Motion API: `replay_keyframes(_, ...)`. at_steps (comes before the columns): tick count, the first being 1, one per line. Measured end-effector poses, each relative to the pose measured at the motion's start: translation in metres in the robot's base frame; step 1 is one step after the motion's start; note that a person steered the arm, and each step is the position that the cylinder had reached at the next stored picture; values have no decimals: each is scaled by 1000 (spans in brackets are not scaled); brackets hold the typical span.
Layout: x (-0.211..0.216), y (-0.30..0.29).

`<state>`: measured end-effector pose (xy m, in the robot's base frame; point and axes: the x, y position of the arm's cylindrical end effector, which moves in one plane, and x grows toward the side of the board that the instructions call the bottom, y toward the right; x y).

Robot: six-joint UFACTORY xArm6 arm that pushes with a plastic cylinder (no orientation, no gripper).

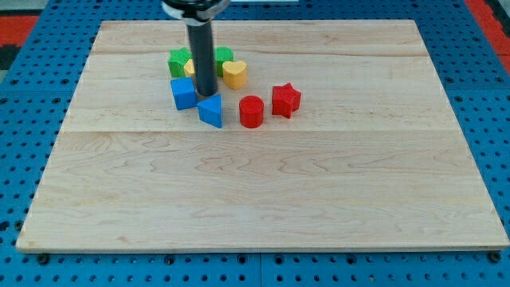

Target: Make a group of green and yellow blocks

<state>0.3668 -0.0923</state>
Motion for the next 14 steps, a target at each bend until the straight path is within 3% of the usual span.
replay_keyframes(1, 12, -40)
replay_keyframes(2, -26, -45)
replay_keyframes(3, -31, 13)
replay_keyframes(4, -25, 16)
replay_keyframes(5, -11, -52)
replay_keyframes(6, -63, -67)
replay_keyframes(7, -75, 4)
replay_keyframes(8, -75, 21)
replay_keyframes(11, 11, 38)
replay_keyframes(13, 16, 127)
replay_keyframes(14, -5, 127)
